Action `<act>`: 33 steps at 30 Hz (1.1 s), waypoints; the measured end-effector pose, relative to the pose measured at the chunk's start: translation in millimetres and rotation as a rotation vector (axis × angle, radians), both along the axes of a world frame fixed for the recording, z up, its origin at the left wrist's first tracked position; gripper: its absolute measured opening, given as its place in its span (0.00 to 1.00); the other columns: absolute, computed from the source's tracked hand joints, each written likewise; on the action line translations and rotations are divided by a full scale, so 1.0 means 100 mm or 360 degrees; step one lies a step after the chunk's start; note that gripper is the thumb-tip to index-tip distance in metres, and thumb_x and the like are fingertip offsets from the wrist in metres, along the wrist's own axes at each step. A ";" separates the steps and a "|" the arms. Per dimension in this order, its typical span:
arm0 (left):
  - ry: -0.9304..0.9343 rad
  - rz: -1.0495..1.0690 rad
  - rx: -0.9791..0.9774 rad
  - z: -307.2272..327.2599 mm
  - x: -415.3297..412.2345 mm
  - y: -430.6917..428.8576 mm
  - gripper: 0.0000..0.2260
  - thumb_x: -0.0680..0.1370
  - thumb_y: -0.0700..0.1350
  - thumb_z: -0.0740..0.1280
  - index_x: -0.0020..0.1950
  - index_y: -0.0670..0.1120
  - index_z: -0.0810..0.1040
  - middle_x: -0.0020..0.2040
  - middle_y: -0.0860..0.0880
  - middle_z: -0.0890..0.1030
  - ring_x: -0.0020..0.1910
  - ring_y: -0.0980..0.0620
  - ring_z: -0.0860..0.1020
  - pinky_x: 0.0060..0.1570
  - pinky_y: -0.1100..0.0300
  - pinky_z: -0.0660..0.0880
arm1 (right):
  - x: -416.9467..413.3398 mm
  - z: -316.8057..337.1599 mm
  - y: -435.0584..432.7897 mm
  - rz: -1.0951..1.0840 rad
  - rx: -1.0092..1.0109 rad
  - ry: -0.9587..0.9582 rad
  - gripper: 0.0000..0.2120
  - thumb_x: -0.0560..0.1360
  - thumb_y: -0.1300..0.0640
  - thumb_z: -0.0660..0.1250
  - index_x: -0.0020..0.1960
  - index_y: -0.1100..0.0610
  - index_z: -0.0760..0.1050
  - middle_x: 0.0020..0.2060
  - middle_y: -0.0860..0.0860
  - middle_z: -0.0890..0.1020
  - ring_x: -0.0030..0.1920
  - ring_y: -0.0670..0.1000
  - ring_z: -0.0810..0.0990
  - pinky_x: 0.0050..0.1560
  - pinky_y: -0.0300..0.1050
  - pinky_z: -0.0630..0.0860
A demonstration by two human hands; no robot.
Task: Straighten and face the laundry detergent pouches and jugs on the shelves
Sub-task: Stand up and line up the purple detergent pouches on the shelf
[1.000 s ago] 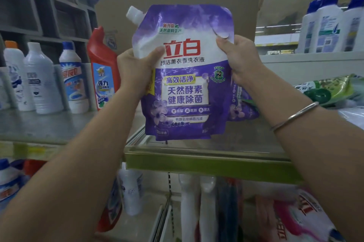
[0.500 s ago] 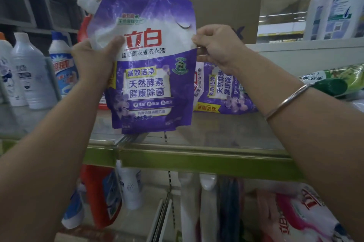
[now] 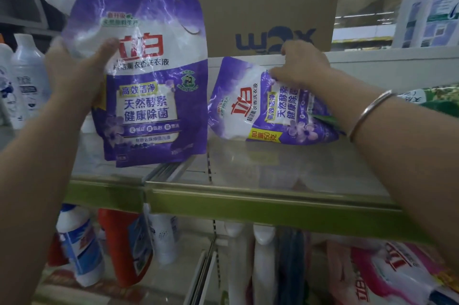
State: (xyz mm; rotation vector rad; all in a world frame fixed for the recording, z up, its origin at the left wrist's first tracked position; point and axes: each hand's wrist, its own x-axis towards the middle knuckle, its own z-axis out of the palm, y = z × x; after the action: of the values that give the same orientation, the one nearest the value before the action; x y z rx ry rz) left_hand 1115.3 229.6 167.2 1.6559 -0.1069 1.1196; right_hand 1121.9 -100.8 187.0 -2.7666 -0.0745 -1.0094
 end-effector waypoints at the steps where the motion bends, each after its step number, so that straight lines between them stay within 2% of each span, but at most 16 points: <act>1: -0.0049 0.0161 0.0105 -0.02 -0.02 -0.07 0.36 0.69 0.62 0.69 0.70 0.44 0.67 0.68 0.46 0.72 0.65 0.51 0.73 0.66 0.55 0.70 | 0.03 0.02 0.02 -0.0008 -0.0044 0.0146 0.21 0.73 0.49 0.67 0.61 0.61 0.71 0.56 0.58 0.77 0.55 0.58 0.75 0.51 0.49 0.70; 3: -0.0211 0.0496 0.0330 -0.08 -0.15 -0.30 0.37 0.72 0.60 0.65 0.74 0.41 0.59 0.73 0.45 0.63 0.71 0.48 0.64 0.71 0.53 0.62 | 0.08 0.03 0.04 -0.0024 -0.0135 0.0368 0.22 0.73 0.47 0.68 0.57 0.62 0.73 0.51 0.58 0.78 0.47 0.57 0.75 0.47 0.47 0.70; 4: -0.0368 0.0596 0.0536 -0.13 -0.20 -0.43 0.33 0.73 0.56 0.64 0.73 0.40 0.62 0.71 0.43 0.64 0.70 0.46 0.64 0.70 0.53 0.62 | 0.10 0.03 0.05 -0.0020 -0.0177 0.0426 0.22 0.73 0.46 0.68 0.56 0.63 0.73 0.51 0.58 0.78 0.47 0.58 0.75 0.46 0.47 0.70; 7: -0.0893 0.0448 0.1514 -0.41 -0.28 -0.90 0.12 0.73 0.42 0.65 0.54 0.39 0.77 0.51 0.38 0.80 0.51 0.41 0.75 0.53 0.55 0.68 | 0.14 0.02 0.08 0.0027 -0.0235 0.0502 0.22 0.73 0.45 0.68 0.56 0.63 0.74 0.53 0.59 0.79 0.46 0.57 0.75 0.45 0.46 0.69; 8: -0.0863 0.0308 0.1731 -0.48 -0.30 -1.01 0.10 0.73 0.41 0.64 0.50 0.38 0.79 0.45 0.39 0.81 0.45 0.42 0.77 0.47 0.56 0.69 | 0.15 0.01 0.08 0.0048 -0.0232 0.0490 0.20 0.73 0.46 0.68 0.53 0.63 0.75 0.52 0.60 0.79 0.45 0.57 0.74 0.45 0.45 0.68; 10: -0.0367 0.0043 0.1830 -0.57 -0.33 -1.26 0.12 0.75 0.44 0.62 0.50 0.38 0.80 0.43 0.41 0.83 0.41 0.42 0.79 0.43 0.55 0.73 | 0.19 -0.03 0.07 0.0074 -0.0187 0.0412 0.15 0.74 0.48 0.68 0.47 0.61 0.74 0.50 0.59 0.79 0.43 0.56 0.73 0.43 0.45 0.67; 14: 0.0956 -0.0379 0.1214 -0.53 -0.23 -1.75 0.16 0.78 0.47 0.63 0.60 0.39 0.75 0.57 0.40 0.79 0.56 0.42 0.78 0.56 0.53 0.76 | 0.25 -0.13 0.07 0.0015 0.0012 0.0214 0.14 0.74 0.49 0.67 0.53 0.59 0.75 0.51 0.56 0.79 0.50 0.57 0.77 0.46 0.47 0.68; 16: 0.1168 -0.0462 0.0974 -0.51 -0.18 -1.91 0.21 0.77 0.47 0.66 0.67 0.41 0.67 0.64 0.40 0.74 0.62 0.42 0.74 0.58 0.57 0.70 | 0.26 -0.15 0.08 -0.0026 0.0091 0.0113 0.16 0.74 0.50 0.67 0.57 0.59 0.75 0.54 0.56 0.79 0.55 0.59 0.77 0.47 0.48 0.68; 18: 0.1258 -0.0715 0.0378 -0.48 -0.10 -1.97 0.18 0.77 0.46 0.66 0.64 0.43 0.67 0.65 0.43 0.73 0.56 0.43 0.76 0.57 0.54 0.70 | 0.27 -0.16 0.09 -0.0050 0.0167 -0.0022 0.16 0.74 0.50 0.67 0.57 0.58 0.75 0.56 0.55 0.78 0.57 0.59 0.76 0.48 0.48 0.68; 21: 0.1349 -0.0883 -0.0265 -0.48 0.05 -1.98 0.17 0.79 0.54 0.62 0.61 0.44 0.69 0.62 0.44 0.74 0.53 0.42 0.77 0.47 0.46 0.72 | 0.27 -0.17 0.11 -0.0043 0.0320 -0.0132 0.14 0.75 0.50 0.65 0.55 0.58 0.76 0.56 0.56 0.79 0.57 0.59 0.77 0.49 0.48 0.70; 23: 0.1364 -0.0916 -0.0343 -0.52 0.12 -2.05 0.21 0.78 0.59 0.59 0.62 0.45 0.69 0.57 0.45 0.76 0.54 0.42 0.75 0.50 0.46 0.71 | 0.26 -0.13 0.13 -0.0027 0.0543 -0.0173 0.14 0.75 0.50 0.65 0.55 0.57 0.77 0.56 0.56 0.79 0.57 0.59 0.77 0.52 0.48 0.72; 25: 0.1327 -0.1043 -0.0347 -0.50 0.14 -2.12 0.20 0.78 0.62 0.56 0.58 0.47 0.70 0.50 0.45 0.75 0.44 0.46 0.75 0.50 0.48 0.71 | 0.26 -0.09 0.12 0.0015 0.0869 -0.0231 0.11 0.74 0.50 0.65 0.50 0.57 0.78 0.52 0.56 0.80 0.54 0.57 0.78 0.50 0.45 0.71; 28: 0.1124 -0.0937 -0.0440 -0.33 0.23 -2.18 0.22 0.78 0.60 0.58 0.61 0.43 0.71 0.43 0.45 0.77 0.28 0.48 0.78 0.30 0.58 0.76 | 0.23 -0.17 0.10 0.0153 0.1577 -0.0347 0.10 0.74 0.52 0.67 0.42 0.59 0.78 0.41 0.53 0.77 0.43 0.53 0.76 0.44 0.44 0.71; 29: 0.0983 -0.0825 -0.0481 -0.26 0.27 -2.16 0.21 0.78 0.57 0.60 0.61 0.42 0.71 0.43 0.44 0.77 0.32 0.47 0.80 0.30 0.58 0.78 | 0.23 -0.23 0.11 0.0197 0.1814 -0.0394 0.10 0.74 0.52 0.67 0.44 0.60 0.79 0.39 0.52 0.77 0.42 0.53 0.76 0.44 0.46 0.73; 31: 0.0754 -0.0602 -0.0461 -0.13 0.34 -2.09 0.12 0.79 0.50 0.61 0.54 0.42 0.72 0.45 0.45 0.77 0.46 0.45 0.78 0.45 0.57 0.77 | 0.22 -0.38 0.14 0.0273 0.2105 -0.0403 0.09 0.74 0.55 0.67 0.43 0.61 0.79 0.36 0.52 0.78 0.39 0.54 0.78 0.42 0.47 0.76; 33: 0.0658 -0.0554 -0.0427 -0.06 0.34 -2.02 0.07 0.80 0.44 0.58 0.54 0.42 0.72 0.48 0.45 0.75 0.44 0.49 0.73 0.40 0.62 0.71 | 0.20 -0.47 0.19 0.0349 0.2234 -0.0301 0.11 0.75 0.57 0.66 0.34 0.59 0.75 0.32 0.51 0.78 0.35 0.53 0.79 0.37 0.46 0.77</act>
State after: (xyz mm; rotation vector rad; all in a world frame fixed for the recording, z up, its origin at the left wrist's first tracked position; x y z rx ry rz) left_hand 1148.9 28.1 161.7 1.5206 0.0212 0.4936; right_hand 1142.1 -82.1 139.9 -1.3548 0.2180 -0.7652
